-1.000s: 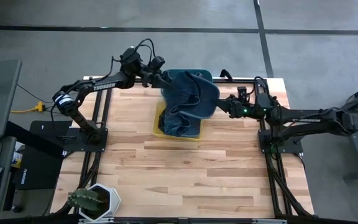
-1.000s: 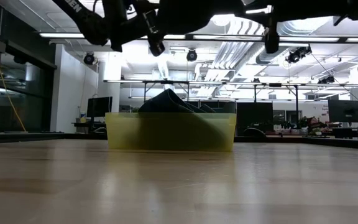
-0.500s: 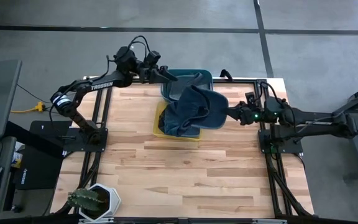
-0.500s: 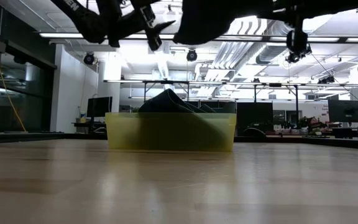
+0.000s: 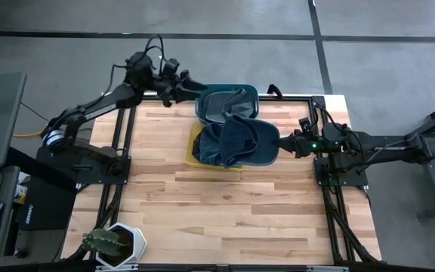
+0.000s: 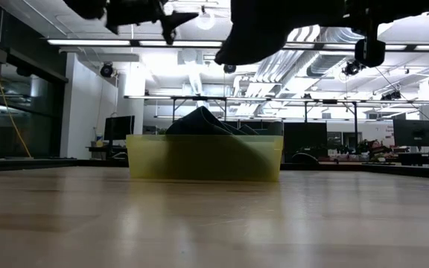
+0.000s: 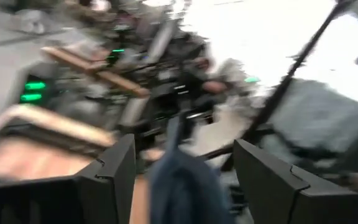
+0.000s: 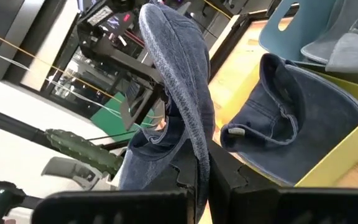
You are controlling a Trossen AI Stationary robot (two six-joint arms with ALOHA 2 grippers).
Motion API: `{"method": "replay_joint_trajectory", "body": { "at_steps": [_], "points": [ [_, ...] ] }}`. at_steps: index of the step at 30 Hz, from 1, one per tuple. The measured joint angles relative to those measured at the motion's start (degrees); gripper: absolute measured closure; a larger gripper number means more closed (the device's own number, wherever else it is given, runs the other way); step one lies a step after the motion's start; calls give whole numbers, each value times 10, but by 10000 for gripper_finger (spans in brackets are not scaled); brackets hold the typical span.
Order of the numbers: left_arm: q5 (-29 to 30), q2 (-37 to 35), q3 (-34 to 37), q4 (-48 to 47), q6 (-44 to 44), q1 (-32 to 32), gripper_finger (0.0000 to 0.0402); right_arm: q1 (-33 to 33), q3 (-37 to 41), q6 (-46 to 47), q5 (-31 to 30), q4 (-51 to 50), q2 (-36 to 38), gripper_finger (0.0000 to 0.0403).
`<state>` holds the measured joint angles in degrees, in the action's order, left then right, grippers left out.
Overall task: Pick & Place hat
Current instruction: Put the blue cap into the yellow bin
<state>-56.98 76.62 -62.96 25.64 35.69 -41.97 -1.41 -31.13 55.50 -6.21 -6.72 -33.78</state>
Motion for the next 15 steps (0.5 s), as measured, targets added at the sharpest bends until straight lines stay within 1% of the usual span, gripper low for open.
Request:
{"method": "replay_joint_trajectory", "body": {
  "at_steps": [3,4,6,10,15],
  "points": [
    [85,-39,0,-155,-113,18,202,5,0,2,-10,0,-1,398],
    [117,-49,0,-200,-143,27,206,6,0,2,-12,0,-3,398],
    [161,-73,2,-274,-184,46,214,6,0,2,-14,1,-7,398],
    [205,-113,1,-344,-224,88,223,6,1,8,-14,1,-36,398],
    [264,-131,1,-409,-236,134,224,6,1,7,-14,28,-92,398]
  ]
}}
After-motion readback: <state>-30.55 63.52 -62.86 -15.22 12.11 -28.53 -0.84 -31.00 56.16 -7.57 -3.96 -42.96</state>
